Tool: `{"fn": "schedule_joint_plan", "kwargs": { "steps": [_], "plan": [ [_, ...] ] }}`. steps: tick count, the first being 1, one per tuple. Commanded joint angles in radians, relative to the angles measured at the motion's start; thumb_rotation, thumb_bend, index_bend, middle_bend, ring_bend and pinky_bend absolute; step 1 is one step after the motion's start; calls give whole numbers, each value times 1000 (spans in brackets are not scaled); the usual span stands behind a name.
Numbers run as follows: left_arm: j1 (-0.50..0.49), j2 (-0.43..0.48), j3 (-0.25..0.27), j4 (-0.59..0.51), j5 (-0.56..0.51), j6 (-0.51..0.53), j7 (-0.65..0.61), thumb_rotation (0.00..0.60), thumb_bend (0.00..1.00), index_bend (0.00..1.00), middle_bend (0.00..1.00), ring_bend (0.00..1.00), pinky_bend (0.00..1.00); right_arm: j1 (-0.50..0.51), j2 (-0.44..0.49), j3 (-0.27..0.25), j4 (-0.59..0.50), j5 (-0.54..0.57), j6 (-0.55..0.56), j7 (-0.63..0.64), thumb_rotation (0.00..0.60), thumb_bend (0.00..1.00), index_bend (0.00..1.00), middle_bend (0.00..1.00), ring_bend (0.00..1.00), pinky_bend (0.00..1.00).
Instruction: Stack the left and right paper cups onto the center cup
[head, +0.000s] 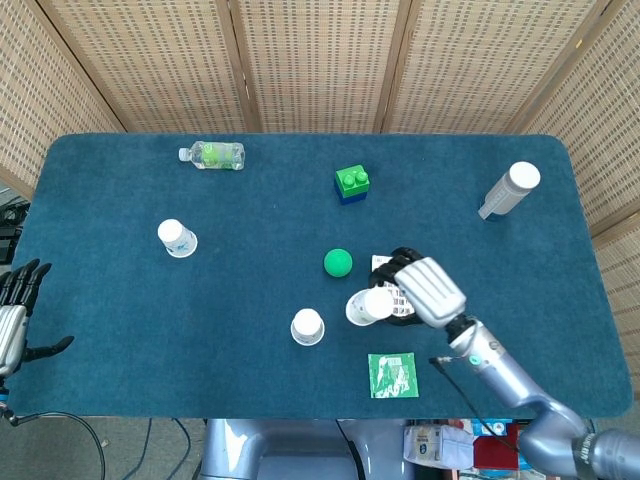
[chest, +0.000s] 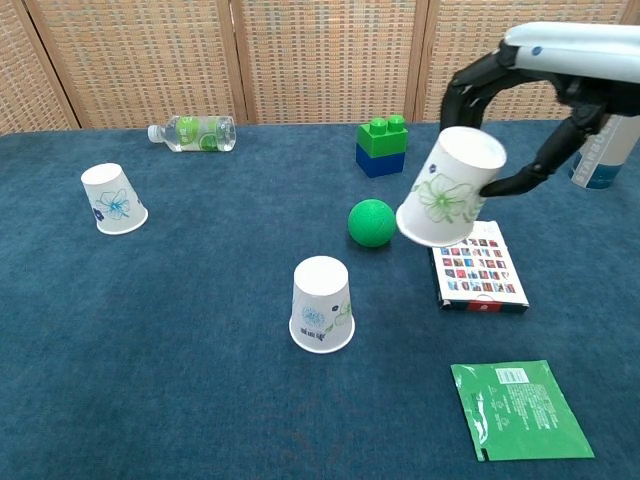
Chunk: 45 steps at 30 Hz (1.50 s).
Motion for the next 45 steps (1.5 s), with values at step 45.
{"fn": "schedule_joint_plan", "kwargs": {
  "steps": [45],
  "plan": [
    [1,12,-2,4,-12,-7,-33,600,50,0,0,0,0,249,-263,-18,3,350,-53,-416,600,426,328,170,142,166]
  ]
}}
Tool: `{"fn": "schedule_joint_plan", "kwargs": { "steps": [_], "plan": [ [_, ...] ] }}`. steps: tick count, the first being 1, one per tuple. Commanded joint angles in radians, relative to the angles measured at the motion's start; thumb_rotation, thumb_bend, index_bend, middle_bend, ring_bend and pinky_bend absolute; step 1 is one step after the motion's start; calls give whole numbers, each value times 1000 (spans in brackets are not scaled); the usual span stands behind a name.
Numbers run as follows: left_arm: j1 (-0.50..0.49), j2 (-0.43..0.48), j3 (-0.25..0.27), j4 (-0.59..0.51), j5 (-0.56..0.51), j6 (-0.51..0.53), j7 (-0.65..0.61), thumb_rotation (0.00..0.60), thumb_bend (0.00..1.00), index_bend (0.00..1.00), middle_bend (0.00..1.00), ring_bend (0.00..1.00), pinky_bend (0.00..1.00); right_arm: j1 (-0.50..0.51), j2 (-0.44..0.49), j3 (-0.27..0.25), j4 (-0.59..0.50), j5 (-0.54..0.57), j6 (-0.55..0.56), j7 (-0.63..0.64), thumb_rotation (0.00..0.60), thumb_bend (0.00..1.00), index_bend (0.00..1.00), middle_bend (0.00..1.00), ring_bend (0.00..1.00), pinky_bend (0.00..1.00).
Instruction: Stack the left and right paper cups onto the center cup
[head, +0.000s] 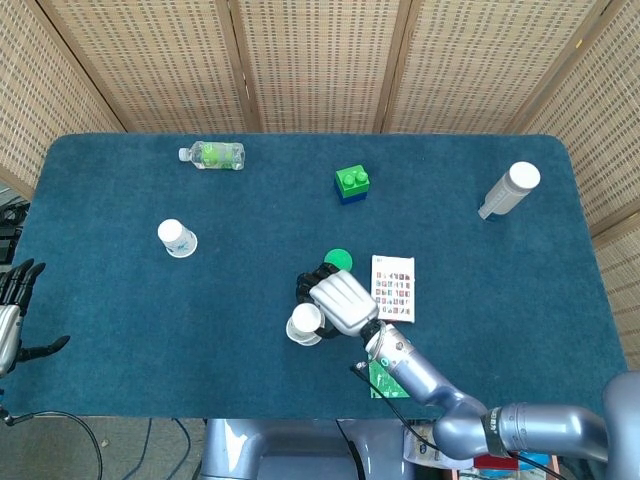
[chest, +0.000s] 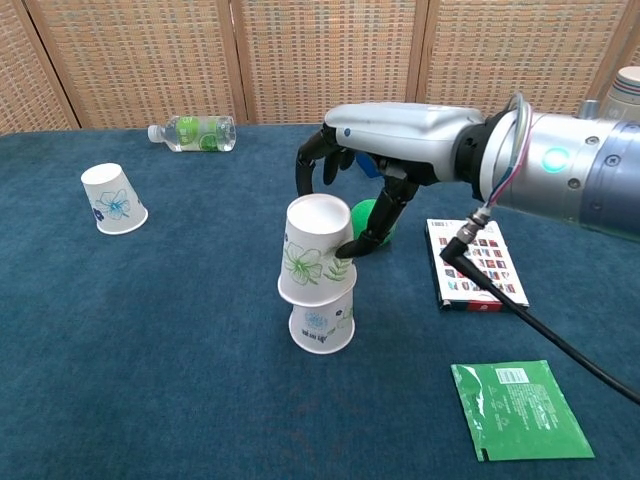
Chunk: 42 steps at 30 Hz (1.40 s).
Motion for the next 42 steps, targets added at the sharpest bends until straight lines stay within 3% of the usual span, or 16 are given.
{"fn": "schedule_joint_plan", "kwargs": {
  "steps": [1,13,14,16,19,23,31,36,42],
  "plan": [
    [0,0,0,0,0,-1,1,600,49,0,0,0,0,2,16,-11,-8,-7,-15,10,600,425,307,137,105,141],
    [-1,0,1,-1,0,-2,-1,600,50,0,0,0,0,-13,44,-35,-18,-56,21,23,600,405,284,91,44,65],
    [-1,0,0,0,-1,-2,-1,600,50,0,0,0,0,-17,50,-38,-20,-63,27,23,600,376,280,85,38,55],
    [-2,0,-1,2,-4,-4,-5,600,50,0,0,0,0,-36,74,-54,-24,-89,50,25,600,185,242,49,12,17],
    [-5,-1,-7,11,-11,-9,-16,600,50,0,0,0,0,-88,133,-96,-13,-162,107,40,600,3,130,1,0,0],
    [-19,-2,-16,25,-12,-24,-28,600,50,0,0,0,0,-176,204,-154,27,-268,216,101,600,0,40,0,0,0],
    [-161,-7,-83,122,0,-165,-74,600,50,0,0,0,0,-400,290,-248,181,-413,497,368,600,0,32,0,0,0],
    [-272,-63,-132,244,30,-231,-124,600,50,0,0,0,0,-498,269,-259,283,-419,609,438,600,0,32,0,0,0],
    [-389,-124,-154,318,12,-362,-116,600,50,0,0,0,0,-580,227,-234,343,-392,698,467,600,0,31,0,0,0]
  ]
}}
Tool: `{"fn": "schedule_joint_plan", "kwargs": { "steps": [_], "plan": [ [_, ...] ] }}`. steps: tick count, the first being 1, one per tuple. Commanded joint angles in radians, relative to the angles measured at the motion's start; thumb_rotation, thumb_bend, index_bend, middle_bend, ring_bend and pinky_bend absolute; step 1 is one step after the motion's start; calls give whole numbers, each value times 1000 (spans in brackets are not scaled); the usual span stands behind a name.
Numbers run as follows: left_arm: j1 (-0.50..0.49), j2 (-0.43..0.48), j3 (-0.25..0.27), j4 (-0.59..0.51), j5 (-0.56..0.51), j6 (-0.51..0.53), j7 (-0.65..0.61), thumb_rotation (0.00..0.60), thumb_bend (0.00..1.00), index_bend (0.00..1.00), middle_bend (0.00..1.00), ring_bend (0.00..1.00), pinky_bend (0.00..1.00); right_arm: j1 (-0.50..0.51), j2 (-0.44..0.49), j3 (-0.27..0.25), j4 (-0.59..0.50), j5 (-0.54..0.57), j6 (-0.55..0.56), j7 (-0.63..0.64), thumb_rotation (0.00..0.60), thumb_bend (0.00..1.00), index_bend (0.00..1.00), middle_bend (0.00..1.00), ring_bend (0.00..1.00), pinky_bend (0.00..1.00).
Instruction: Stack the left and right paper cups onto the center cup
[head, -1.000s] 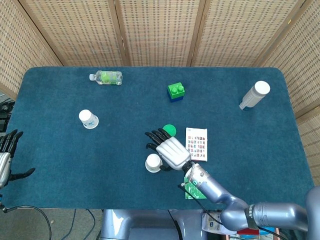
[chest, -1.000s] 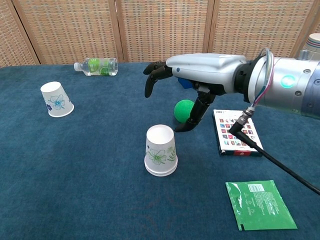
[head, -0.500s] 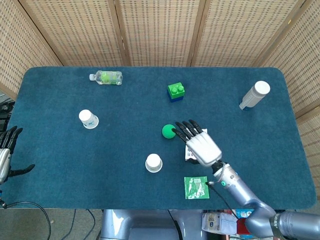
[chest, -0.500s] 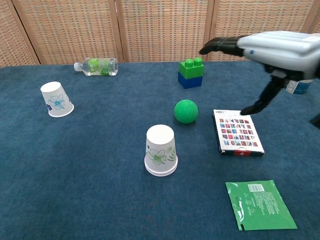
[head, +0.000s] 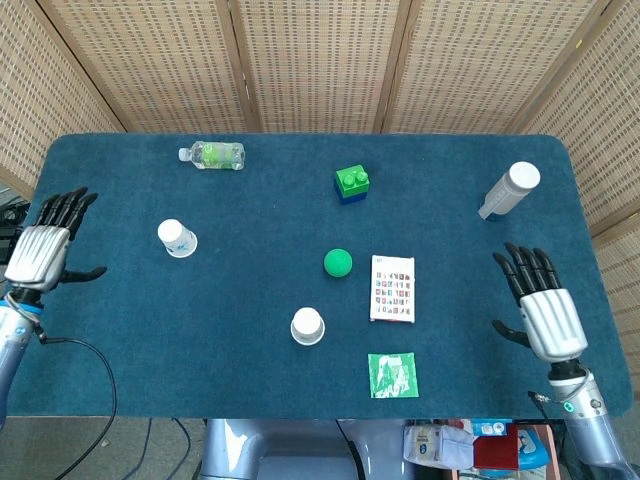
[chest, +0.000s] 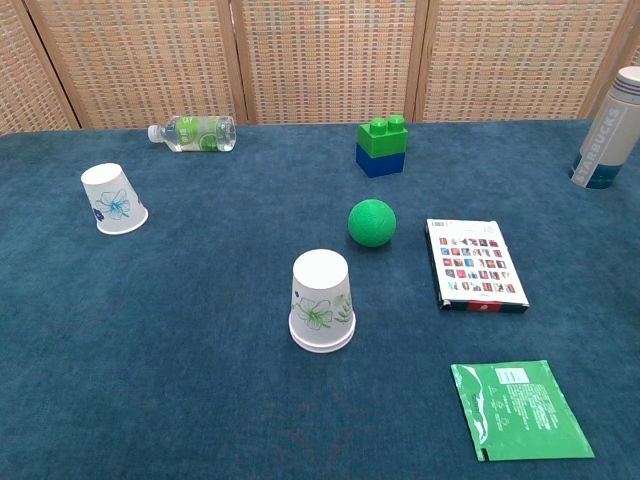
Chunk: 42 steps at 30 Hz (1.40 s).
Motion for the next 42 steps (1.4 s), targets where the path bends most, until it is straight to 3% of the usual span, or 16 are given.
{"fn": "schedule_joint_plan", "kwargs": {
  "steps": [1,9,14,18,24,31,42],
  "plan": [
    [-79,-42,-20,39,-16,-98,6,600,50,0,0,0,0,-40,-24,10,33,10,36,13,600,0,31,0,0,0],
    [-195,-129,-27,136,-90,-263,75,600,51,0,0,0,12,-66,-15,23,48,28,3,35,600,0,31,0,0,0],
    [-249,-205,-26,221,-157,-370,78,600,50,0,6,58,150,-70,-14,41,67,37,-23,66,600,0,31,0,0,0],
    [-287,-273,-25,320,-195,-436,73,600,51,4,101,170,248,-73,-13,54,77,41,-37,79,600,0,32,0,0,0],
    [-330,-365,-27,470,-242,-513,65,600,50,119,245,299,314,-77,-14,68,87,46,-52,86,600,0,32,0,0,0],
    [-358,-444,-31,609,-241,-527,22,600,54,234,332,373,350,-83,-15,84,93,47,-66,96,600,0,32,0,0,0],
    [-355,-502,-11,708,-172,-458,-80,600,122,374,424,432,370,-90,-20,99,97,42,-84,94,600,0,31,0,0,0]
  ]
}}
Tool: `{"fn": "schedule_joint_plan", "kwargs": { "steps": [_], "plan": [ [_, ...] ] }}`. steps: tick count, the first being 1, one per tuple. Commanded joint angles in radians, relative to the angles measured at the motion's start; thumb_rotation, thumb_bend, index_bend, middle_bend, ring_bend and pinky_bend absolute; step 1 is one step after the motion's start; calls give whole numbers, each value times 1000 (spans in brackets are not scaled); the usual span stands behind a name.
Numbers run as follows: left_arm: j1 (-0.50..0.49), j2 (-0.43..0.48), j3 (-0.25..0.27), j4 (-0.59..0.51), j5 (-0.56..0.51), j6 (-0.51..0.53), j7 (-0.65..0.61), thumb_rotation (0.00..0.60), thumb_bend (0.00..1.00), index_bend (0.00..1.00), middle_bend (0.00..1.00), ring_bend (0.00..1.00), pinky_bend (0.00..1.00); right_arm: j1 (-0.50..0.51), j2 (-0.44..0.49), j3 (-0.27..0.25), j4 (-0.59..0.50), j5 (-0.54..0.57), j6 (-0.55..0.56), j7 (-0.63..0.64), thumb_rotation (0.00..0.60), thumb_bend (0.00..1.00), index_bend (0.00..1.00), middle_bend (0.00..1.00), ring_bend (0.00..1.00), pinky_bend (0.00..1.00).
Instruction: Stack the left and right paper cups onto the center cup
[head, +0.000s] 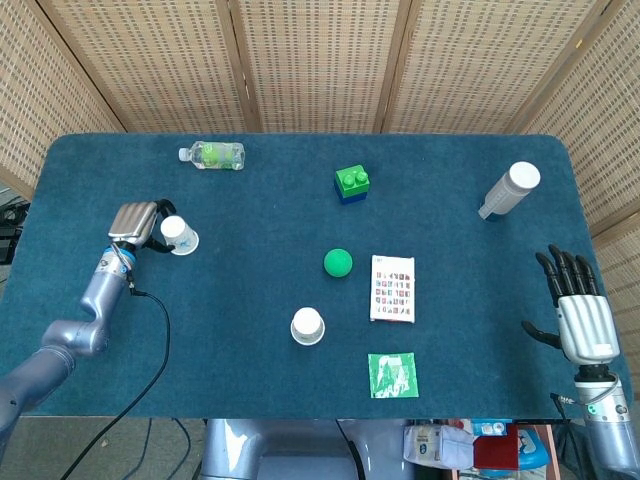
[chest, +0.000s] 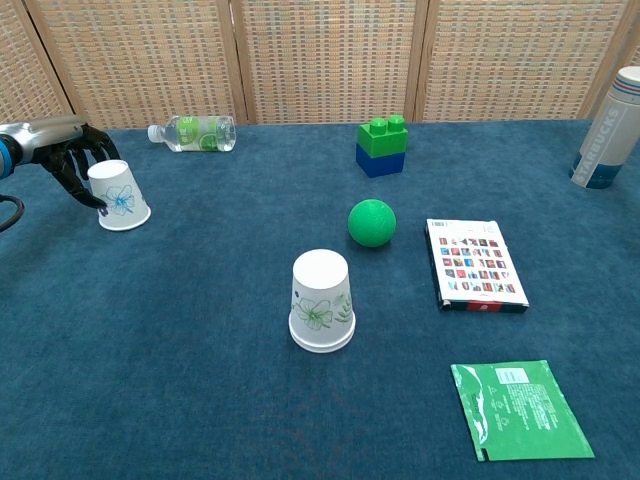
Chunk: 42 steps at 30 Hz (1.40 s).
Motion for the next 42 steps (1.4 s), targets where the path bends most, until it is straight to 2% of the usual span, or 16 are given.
{"fn": "schedule_joint_plan", "kwargs": {
  "steps": [1,12,20,30,34,37,42],
  "plan": [
    [5,-13,10,22,20,16,-34,600,123,376,426,433,370,-2,-1,2,0,-1,-3,0,600,0,31,0,0,0],
    [13,-3,35,34,80,57,-149,600,125,407,455,448,370,-7,-4,12,0,-12,-15,-3,600,0,32,0,0,0],
    [21,0,48,32,98,80,-155,600,197,454,505,486,395,-9,-4,16,-4,-19,-21,-3,600,0,31,0,0,0],
    [27,9,43,21,105,120,-177,600,202,456,507,487,399,-15,-3,22,-10,-27,-21,-6,600,0,31,0,0,0],
    [34,39,43,-30,124,171,-194,600,203,456,506,487,399,-16,-3,24,-11,-30,-24,-6,600,0,32,0,0,0],
    [42,80,44,-107,156,244,-211,600,203,456,509,488,399,-17,-2,26,-12,-31,-25,-6,600,0,32,0,0,0],
    [48,182,46,-319,227,362,-233,600,203,461,519,492,399,-18,-2,30,-13,-31,-27,-7,600,0,32,0,0,0]
  ]
}}
